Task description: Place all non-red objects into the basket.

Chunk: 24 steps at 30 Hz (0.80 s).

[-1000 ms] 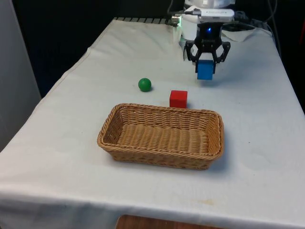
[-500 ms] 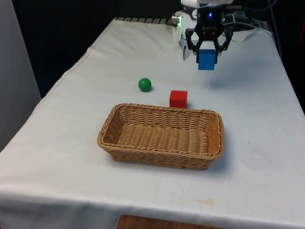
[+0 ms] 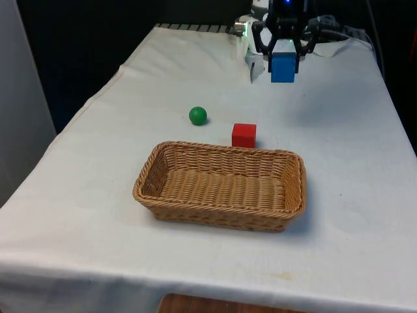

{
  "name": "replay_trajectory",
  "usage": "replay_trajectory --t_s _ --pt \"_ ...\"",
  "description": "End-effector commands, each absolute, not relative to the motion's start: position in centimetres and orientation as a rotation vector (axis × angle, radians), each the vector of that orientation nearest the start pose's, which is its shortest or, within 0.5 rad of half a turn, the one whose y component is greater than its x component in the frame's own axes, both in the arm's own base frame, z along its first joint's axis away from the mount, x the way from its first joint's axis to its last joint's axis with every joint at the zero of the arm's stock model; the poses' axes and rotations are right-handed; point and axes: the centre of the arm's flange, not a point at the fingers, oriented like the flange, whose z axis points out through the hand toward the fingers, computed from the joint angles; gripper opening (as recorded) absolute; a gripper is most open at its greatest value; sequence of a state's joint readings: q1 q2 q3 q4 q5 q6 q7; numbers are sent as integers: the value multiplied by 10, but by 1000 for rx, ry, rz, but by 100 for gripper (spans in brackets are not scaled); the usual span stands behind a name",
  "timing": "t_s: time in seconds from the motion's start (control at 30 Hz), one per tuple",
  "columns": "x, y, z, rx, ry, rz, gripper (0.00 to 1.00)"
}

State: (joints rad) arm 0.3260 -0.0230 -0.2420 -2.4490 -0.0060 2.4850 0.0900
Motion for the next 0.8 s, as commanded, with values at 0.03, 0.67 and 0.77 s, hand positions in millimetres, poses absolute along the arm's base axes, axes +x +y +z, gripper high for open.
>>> replay_trajectory --t_s 0.03,0.67,0.77 --pt "488 38 319 -3135 3 -77 2" --pt "547 16 335 -3159 -3 -51 2" --pt "560 12 334 -3162 -4 -56 2"
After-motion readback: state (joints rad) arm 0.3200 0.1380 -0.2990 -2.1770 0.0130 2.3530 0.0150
